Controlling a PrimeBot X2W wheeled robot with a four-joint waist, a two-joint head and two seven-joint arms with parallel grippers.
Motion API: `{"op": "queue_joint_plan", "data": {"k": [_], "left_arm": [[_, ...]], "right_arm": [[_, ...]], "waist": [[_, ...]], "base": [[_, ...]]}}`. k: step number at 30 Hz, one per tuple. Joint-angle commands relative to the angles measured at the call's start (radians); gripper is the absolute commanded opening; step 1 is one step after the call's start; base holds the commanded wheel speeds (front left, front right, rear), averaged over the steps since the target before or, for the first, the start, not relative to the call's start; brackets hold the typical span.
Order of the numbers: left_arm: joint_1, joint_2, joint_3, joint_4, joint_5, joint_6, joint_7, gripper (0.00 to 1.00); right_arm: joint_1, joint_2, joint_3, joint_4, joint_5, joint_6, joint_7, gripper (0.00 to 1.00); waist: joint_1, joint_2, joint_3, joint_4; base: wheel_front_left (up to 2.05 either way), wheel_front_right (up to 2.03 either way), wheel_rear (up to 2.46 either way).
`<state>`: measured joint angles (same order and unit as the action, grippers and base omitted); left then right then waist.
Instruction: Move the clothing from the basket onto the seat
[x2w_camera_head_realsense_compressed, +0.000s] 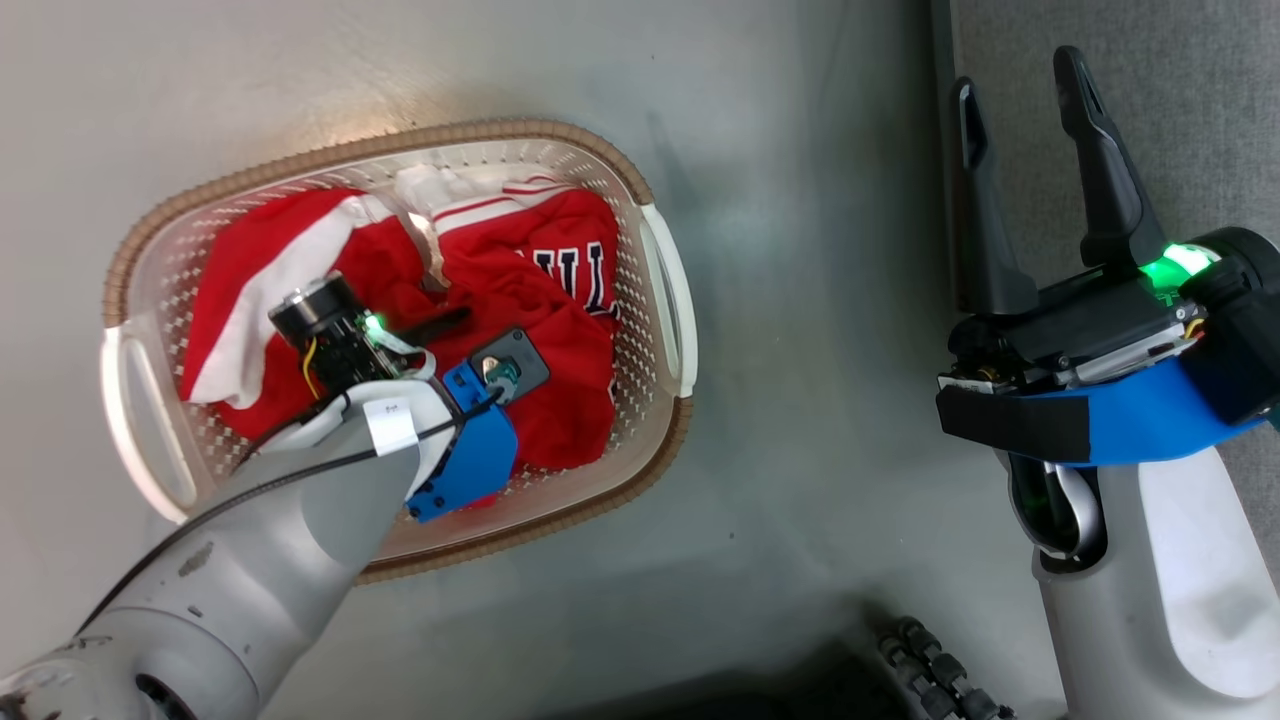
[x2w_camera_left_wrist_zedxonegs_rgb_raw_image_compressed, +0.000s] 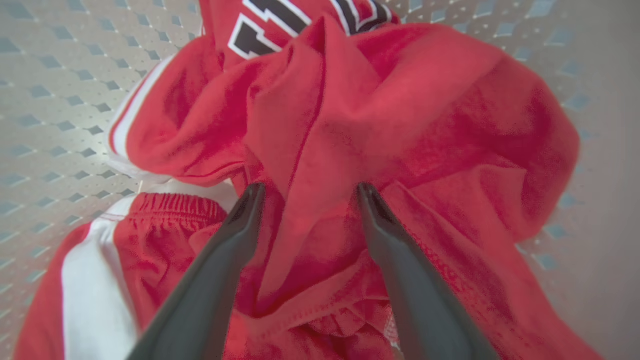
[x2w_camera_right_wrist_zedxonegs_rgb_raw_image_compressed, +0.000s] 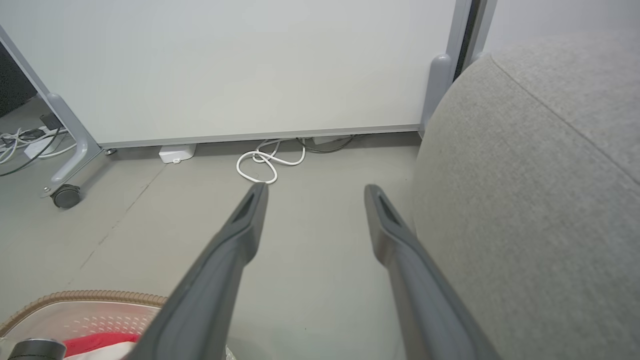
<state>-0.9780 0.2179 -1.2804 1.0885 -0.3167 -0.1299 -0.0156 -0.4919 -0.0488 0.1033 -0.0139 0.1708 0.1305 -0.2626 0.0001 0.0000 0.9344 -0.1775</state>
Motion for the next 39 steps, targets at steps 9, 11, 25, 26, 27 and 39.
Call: {"op": "queue_joint_plan", "data": {"k": [9,11,25,26,27,39], "left_arm": [[-0.052,0.019,-0.003,0.002,0.017,-0.001,0.031,1.0],[-0.046,0.018,-0.003,0.001,0.012,-0.001,0.048,1.0],[-0.037,0.007,-0.003,-0.036,-0.034,-0.001,0.032,0.0],[-0.035,0.006,-0.003,-0.041,-0.04,-0.001,0.024,0.0],[-0.031,0.005,-0.003,-0.044,-0.045,-0.001,0.017,0.0],[0.035,-0.033,-0.003,-0.09,-0.118,-0.001,-0.108,0.0]], "right_arm": [[-0.008,-0.003,0.01,-0.024,0.02,0.0,-0.003,1.0],[-0.007,-0.003,0.012,-0.024,0.02,0.0,-0.003,1.0],[-0.013,-0.003,0.002,-0.019,0.01,0.0,-0.003,1.0],[-0.012,-0.003,0.0,-0.016,0.009,0.0,-0.003,1.0],[-0.01,-0.003,-0.001,-0.013,0.009,0.0,-0.003,1.0],[0.02,-0.003,-0.001,0.027,-0.026,0.0,-0.003,1.0]], "waist": [[-0.0001,0.0,0.063,-0.03],[-0.0001,0.0,0.067,-0.031],[-0.0001,0.0,0.039,-0.009],[-0.0001,0.0,0.031,-0.007],[-0.0001,0.0,0.023,-0.004],[-0.0001,0.0,-0.15,0.047]], "base": [[0.0,0.0,0.0],[0.0,0.0,0.0],[0.0,0.0,0.0],[0.0,0.0,0.0],[0.0,0.0,0.0],[0.0,0.0,0.0]]}}
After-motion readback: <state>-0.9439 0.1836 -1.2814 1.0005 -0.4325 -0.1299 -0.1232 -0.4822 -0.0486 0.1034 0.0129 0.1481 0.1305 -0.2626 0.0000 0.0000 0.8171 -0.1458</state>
